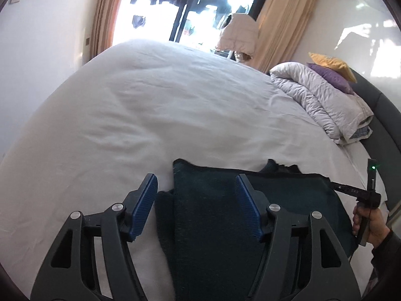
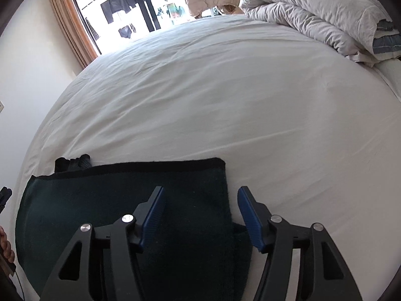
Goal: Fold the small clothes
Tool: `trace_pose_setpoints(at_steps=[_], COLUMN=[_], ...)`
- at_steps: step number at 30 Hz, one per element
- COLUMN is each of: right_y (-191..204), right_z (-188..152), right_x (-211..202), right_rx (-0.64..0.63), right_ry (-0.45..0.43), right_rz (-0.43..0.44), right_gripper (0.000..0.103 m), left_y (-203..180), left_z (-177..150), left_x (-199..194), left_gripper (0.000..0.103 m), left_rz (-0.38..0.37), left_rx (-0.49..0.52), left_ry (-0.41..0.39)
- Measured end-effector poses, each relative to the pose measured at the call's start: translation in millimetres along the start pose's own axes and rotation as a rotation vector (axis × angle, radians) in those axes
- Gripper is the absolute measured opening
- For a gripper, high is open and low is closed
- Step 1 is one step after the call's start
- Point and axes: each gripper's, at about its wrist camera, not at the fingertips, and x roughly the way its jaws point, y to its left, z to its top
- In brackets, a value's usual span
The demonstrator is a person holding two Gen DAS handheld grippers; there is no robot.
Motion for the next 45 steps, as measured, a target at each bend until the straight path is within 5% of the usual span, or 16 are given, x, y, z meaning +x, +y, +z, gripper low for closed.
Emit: trace_pose_setpoints(at_steps=[4, 7, 10, 13, 18, 22, 24, 26, 29, 37, 45], right_y=[11, 2, -15, -21, -12, -11, -11, -11, -8, -4, -8], right_z=[3, 3, -1, -1, 2, 8, 10, 12, 12, 23, 23], right_x=[3, 3, 9, 14, 21, 24, 25, 26, 22, 2, 14], right_rx=[-0.042, -0.025, 0.029, 0.054, 0.003, -0.006, -0.016, -0.024, -0.035, -0.043, -0.036], right_ry=[0.028, 0.040, 0.060, 0.078, 0.103, 0.110, 0.118, 0.117, 0.089, -0.033, -0.025], right_rz=[-0.036, -0.036, -0.018, 0.037, 0.082, 0.127, 0.139, 0.140, 0.131, 0.089, 0.030], right_gripper=[0.063, 0.065, 0.067, 0.068, 0.068, 0.037, 0.022, 0.009, 0.008, 0.007, 0.007], left_y=[-14, 15, 29, 34, 36, 34, 33, 31, 28, 27, 29], left_z=[2, 4, 3, 5, 7, 17, 20, 22, 23, 36, 39], left_x=[18, 29, 50, 66, 93, 109, 117, 119, 116, 93, 99], left_gripper=[0.064, 0.064, 0.064, 0.064, 0.063, 0.033, 0.030, 0.020, 0.008, 0.006, 0.006], left_rz=[0.071, 0.030, 0.038, -0.050, -0.026, -0.023, -0.020, -0.010, -0.001, 0.024, 0.076], left_rx=[0.115, -0.004, -0.005, -0.024, -0.023, -0.019, -0.017, -0.009, -0.023, -0.065, -0.055], left_ry=[0.047, 0.099, 0.185, 0.246, 0.300, 0.323, 0.343, 0.336, 0.301, 0.164, 0.161])
